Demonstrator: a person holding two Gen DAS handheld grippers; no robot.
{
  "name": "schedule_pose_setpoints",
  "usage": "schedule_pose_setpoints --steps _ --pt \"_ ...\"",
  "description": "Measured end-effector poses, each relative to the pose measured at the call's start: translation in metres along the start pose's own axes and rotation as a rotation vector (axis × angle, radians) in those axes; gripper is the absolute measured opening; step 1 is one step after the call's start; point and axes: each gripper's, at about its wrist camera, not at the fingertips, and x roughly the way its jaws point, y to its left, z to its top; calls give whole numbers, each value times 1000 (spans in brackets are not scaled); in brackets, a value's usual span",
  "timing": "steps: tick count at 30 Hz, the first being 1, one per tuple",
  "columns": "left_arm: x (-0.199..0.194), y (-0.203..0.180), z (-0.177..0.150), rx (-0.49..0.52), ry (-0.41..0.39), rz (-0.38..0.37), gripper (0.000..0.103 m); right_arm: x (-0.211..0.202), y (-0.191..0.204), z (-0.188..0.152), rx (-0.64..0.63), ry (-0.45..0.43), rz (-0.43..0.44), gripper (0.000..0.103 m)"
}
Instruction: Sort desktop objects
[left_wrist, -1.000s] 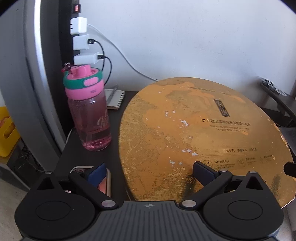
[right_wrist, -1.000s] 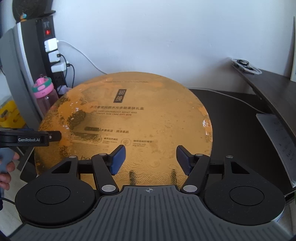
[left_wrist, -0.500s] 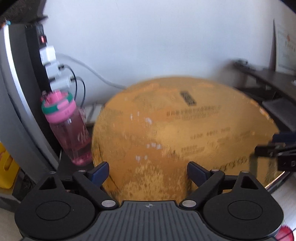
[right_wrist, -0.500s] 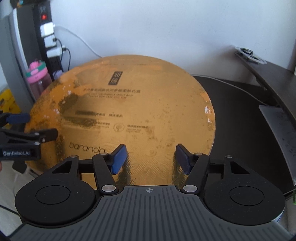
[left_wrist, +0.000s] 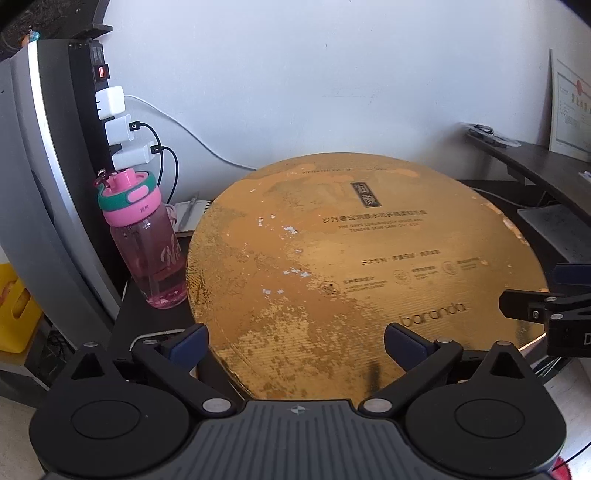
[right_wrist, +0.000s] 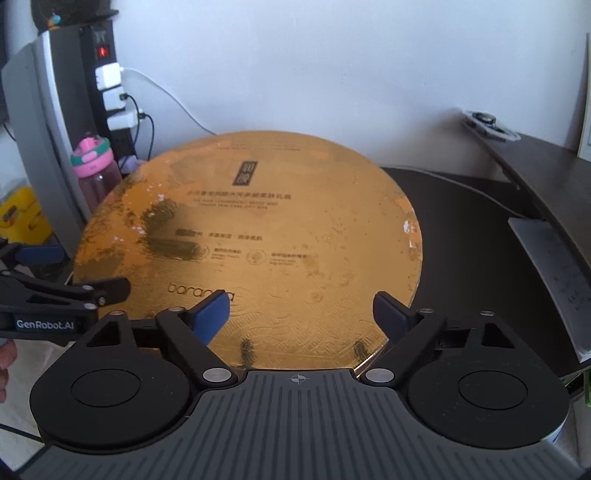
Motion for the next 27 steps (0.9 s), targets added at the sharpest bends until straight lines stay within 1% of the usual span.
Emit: schedule_pose_setpoints --steps 4,11,15,18,21,27 --pt "-13 -6 -6 -7 -10 -7 102 -12 -1 -7 21 -10 1 91" --pt "-39 -17 -26 -42 0 -72 102 -40 -7 -22 93 -38 72 93" --pt "-53 -21 -36 -63 9 -96 102 -61 -7 -27 105 -70 85 96" --pt "-60 -25 -43 -51 -7 -103 102 -71 -7 -31 105 -81 80 98" --pt "-62 -28 -48 -28 -19 -104 102 -75 -5 -34 94 -77 65 99" --pt "-56 -26 -50 -33 0 -88 102 -67 -2 -37 96 -57 61 99"
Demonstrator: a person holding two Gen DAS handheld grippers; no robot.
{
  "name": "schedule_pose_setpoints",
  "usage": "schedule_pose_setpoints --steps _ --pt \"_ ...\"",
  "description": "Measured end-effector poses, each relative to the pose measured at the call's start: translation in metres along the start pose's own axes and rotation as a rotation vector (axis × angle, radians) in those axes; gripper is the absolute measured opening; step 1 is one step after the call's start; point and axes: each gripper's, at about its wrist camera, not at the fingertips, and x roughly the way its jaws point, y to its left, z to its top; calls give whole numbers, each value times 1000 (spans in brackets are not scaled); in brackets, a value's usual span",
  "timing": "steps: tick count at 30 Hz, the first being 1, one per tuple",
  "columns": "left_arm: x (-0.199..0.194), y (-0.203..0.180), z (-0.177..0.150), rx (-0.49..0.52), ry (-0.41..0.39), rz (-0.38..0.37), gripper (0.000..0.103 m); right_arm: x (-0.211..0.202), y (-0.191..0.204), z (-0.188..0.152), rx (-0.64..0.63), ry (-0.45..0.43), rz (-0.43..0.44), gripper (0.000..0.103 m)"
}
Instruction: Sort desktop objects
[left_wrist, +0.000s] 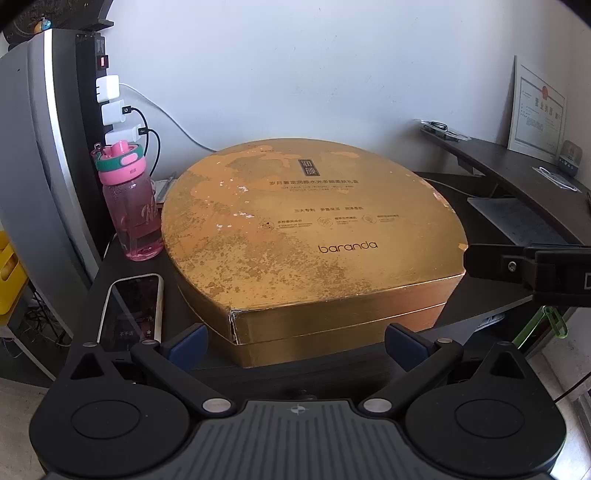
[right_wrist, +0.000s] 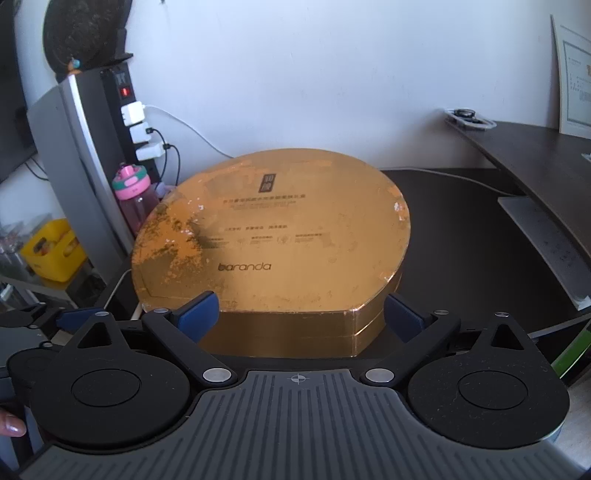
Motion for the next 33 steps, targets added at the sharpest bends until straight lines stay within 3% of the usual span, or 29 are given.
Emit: schedule_pose_setpoints --steps 33 --pt "16 -16 2 31 66 7 102 13 -2 -2 -3 30 24 99"
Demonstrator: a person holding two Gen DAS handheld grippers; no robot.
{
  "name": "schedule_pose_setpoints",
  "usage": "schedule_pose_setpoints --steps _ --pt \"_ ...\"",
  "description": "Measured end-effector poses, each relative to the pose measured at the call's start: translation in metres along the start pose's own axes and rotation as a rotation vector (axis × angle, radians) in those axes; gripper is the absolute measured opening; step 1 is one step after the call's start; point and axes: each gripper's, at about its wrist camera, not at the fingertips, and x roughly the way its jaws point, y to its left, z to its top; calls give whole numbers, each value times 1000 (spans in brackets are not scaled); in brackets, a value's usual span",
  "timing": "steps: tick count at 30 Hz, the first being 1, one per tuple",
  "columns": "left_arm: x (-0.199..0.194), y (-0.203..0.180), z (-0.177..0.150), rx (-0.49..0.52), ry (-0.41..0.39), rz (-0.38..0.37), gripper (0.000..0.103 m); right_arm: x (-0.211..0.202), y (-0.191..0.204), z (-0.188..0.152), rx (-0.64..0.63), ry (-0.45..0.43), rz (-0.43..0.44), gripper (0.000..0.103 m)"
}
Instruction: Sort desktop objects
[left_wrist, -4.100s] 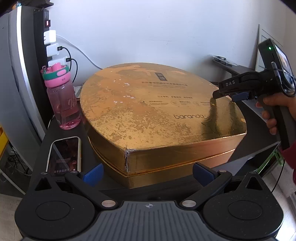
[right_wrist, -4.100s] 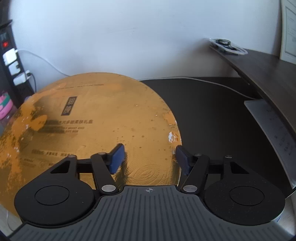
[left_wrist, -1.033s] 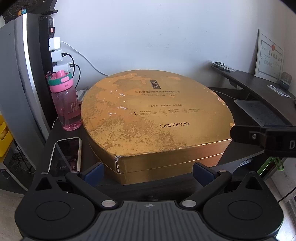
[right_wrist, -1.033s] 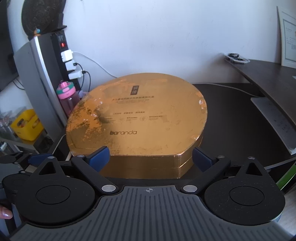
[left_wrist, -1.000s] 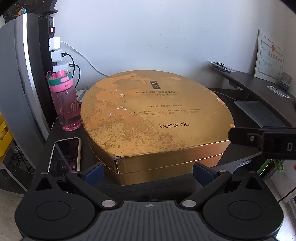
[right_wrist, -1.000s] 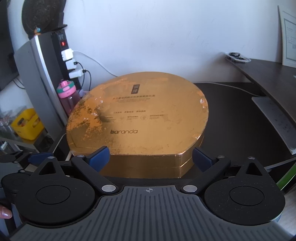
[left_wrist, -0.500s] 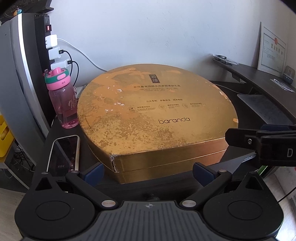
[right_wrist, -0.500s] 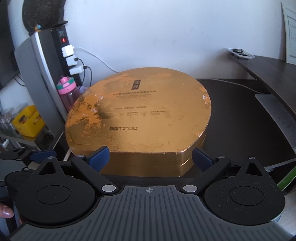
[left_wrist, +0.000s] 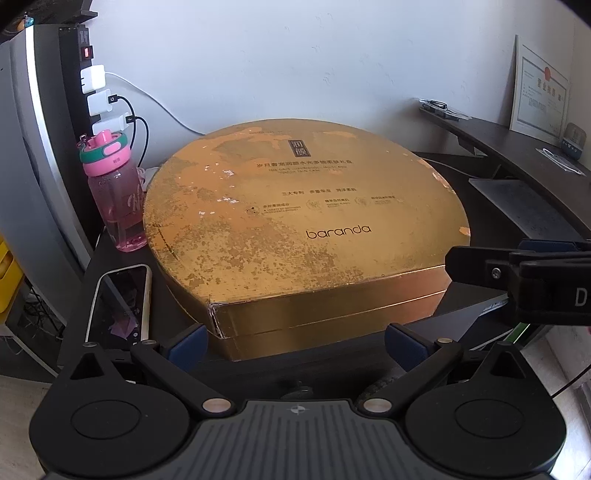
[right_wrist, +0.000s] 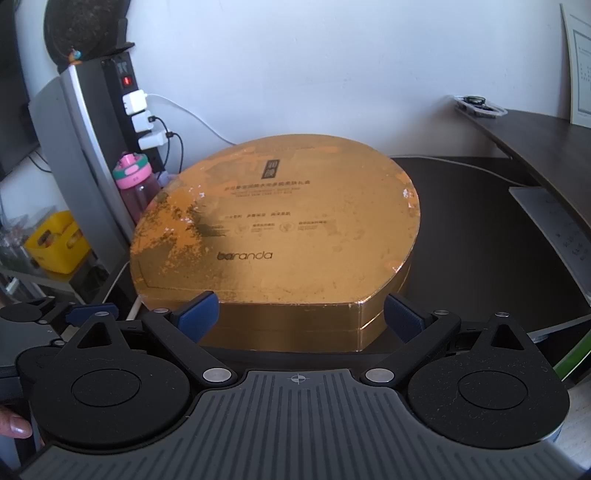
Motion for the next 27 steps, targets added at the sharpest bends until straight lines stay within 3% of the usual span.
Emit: schedule_pose_setpoints --steps 27 --pt "-1 8 0 -35 -11 -11 102 -4 1 2 -17 -7 2 99"
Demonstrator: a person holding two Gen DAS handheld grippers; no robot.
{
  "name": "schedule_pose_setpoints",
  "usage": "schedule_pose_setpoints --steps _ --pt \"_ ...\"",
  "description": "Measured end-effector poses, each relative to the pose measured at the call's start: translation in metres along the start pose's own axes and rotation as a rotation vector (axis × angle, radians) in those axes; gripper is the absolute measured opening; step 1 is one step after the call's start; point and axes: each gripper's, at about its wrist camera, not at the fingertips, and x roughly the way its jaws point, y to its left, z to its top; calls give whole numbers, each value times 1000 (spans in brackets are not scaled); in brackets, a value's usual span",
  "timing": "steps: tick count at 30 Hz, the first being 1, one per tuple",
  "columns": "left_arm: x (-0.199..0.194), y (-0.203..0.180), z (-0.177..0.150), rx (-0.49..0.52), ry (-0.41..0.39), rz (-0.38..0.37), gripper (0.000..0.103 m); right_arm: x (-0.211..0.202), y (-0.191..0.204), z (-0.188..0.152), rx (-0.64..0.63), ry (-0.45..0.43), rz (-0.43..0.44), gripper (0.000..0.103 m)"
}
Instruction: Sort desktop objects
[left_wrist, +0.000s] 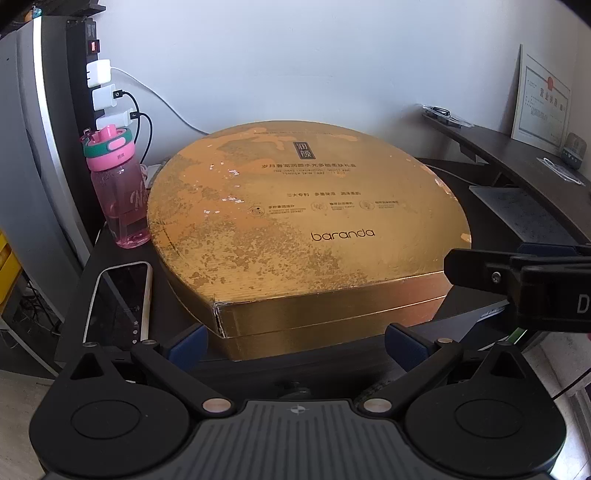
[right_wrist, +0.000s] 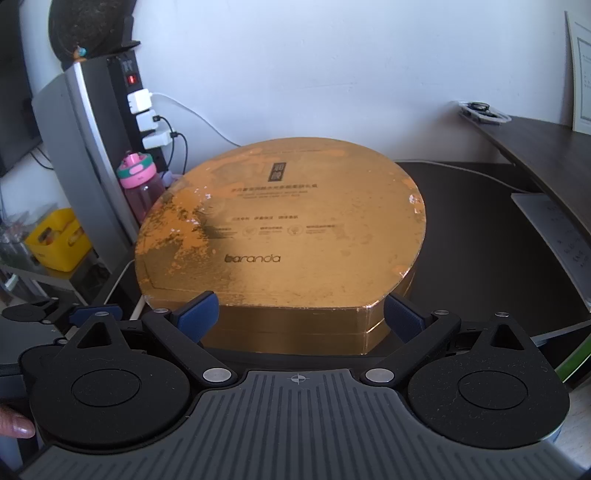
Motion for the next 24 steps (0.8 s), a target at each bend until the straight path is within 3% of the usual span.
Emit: schedule_pose_setpoints --steps 24 --pt "4 -9 0 6 6 -8 102 -3 -12 -3 43 -19 -13 99"
